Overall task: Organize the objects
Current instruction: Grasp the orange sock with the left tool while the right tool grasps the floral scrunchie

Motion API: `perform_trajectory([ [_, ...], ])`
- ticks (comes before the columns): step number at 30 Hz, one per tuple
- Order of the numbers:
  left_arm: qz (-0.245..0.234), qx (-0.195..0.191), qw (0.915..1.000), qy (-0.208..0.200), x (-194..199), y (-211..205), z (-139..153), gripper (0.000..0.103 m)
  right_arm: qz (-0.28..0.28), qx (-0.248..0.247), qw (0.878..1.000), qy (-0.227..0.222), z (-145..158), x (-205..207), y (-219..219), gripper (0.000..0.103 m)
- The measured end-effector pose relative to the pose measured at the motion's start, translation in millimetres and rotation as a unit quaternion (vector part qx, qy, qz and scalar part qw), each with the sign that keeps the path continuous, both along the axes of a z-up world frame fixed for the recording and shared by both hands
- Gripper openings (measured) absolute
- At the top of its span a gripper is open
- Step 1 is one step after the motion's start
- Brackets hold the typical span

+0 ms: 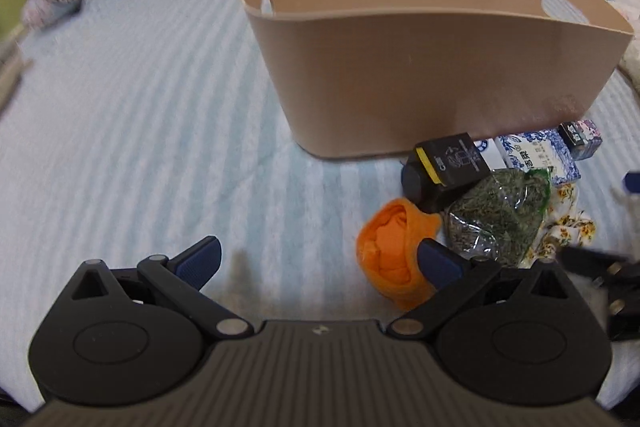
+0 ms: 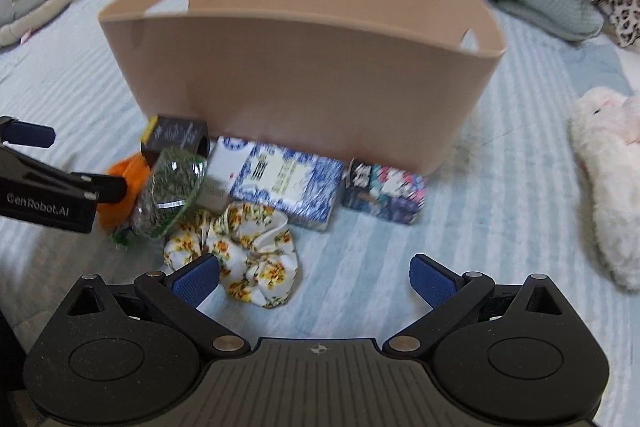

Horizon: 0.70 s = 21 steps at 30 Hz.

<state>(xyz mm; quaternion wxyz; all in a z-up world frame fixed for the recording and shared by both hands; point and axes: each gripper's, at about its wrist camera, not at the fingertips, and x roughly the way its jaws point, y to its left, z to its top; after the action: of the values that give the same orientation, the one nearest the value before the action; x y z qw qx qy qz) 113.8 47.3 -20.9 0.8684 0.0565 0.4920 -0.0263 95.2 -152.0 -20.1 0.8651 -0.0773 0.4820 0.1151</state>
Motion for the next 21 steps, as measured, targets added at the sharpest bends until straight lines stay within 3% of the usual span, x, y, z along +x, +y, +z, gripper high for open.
perform_trajectory([
  [3,0.003,-0.031,0.9994,0.018,7.9,3.0,-8.5,0.103,0.006,-0.011,1.000,0.008,-11.5,3.1,6.8,0.103],
  [10,-0.045,0.013,0.9988,0.015,2.3,-15.8,-25.0,0.103,-0.007,-0.019,0.998,0.056,-29.3,17.1,12.4,0.103],
  [18,-0.033,-0.015,0.9989,0.030,3.1,-7.6,-28.3,0.103,-0.008,-0.008,0.998,0.056,-35.8,11.3,8.9,0.103],
  [21,-0.040,-0.016,0.9987,0.025,-1.1,-10.7,-24.6,0.092,-0.008,-0.002,0.999,0.048,-36.0,7.7,7.8,0.099],
])
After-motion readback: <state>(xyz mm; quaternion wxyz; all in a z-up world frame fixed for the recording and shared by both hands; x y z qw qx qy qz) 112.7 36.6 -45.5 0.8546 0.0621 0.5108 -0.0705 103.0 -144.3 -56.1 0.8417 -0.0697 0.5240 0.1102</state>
